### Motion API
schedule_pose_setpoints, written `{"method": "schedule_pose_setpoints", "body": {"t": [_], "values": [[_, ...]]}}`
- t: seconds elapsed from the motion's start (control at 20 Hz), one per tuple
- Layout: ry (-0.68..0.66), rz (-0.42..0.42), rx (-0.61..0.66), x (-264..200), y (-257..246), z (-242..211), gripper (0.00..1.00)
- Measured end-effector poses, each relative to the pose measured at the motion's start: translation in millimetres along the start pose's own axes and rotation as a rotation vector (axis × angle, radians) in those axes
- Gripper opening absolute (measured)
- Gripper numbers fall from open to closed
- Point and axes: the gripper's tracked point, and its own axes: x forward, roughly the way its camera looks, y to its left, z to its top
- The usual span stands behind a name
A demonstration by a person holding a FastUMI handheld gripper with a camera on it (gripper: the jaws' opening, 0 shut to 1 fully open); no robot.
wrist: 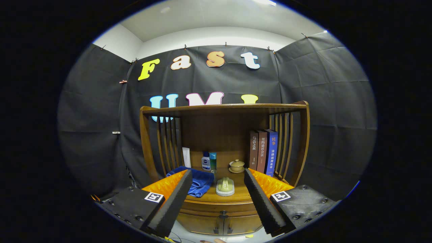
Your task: Pull open the drawer, take out the items inside it, and place them on the countertop above the cabinet.
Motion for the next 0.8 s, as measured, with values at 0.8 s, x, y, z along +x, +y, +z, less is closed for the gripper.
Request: {"method": "schedule_pose_setpoints", "body": {"t": [0.8], "values": [[-0.019, -0.005, -0.003, -8.1, -5.6, 2.5, 1.00]]}}
